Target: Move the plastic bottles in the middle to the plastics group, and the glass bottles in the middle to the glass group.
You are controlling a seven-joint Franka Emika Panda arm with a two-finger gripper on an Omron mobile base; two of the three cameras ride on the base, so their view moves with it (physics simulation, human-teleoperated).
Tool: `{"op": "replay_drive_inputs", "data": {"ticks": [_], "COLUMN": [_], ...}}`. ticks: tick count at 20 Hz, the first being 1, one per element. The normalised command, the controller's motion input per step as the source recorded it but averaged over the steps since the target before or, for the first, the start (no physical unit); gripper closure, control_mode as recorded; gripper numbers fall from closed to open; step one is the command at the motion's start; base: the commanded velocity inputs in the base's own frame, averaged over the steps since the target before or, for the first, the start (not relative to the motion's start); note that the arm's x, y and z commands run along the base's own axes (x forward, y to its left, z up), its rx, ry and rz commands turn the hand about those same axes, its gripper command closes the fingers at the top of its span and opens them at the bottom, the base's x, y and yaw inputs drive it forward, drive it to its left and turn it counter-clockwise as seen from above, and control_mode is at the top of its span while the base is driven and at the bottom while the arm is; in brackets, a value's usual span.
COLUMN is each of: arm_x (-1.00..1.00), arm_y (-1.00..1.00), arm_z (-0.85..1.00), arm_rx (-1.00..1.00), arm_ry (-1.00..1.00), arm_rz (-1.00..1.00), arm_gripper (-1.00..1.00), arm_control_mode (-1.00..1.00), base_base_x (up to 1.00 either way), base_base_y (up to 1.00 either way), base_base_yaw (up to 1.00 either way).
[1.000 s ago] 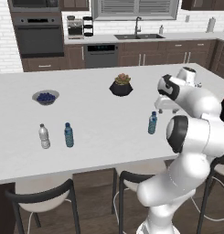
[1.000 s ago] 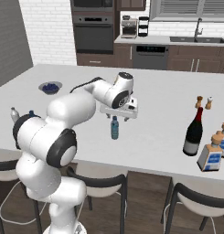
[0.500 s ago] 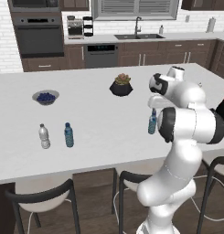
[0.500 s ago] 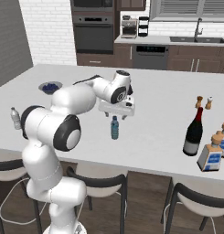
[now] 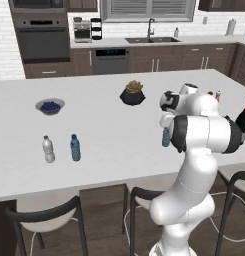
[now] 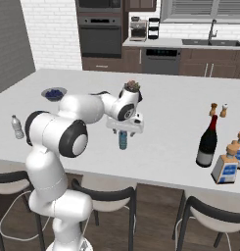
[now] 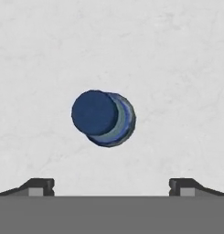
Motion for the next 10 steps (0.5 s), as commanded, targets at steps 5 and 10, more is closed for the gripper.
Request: {"op": "replay_drive_inputs", "data": {"ticks": [5, 10], "arm_x": [0.09, 0.39], "arm_y": [0.15, 0.05], "arm_z": [-0.02, 0.00], "arm_rx": [0.00, -0.02], "arm_ry": [0.00, 0.00], "arm_rz": [0.00, -0.08], "arm_gripper": [-1.00, -1.00], "arm_control_mode": [-1.00, -1.00], "base_base_x": [0.00, 0.00], "base_base_y": [0.00, 0.00], "base_base_yaw": [0.00, 0.00]}}
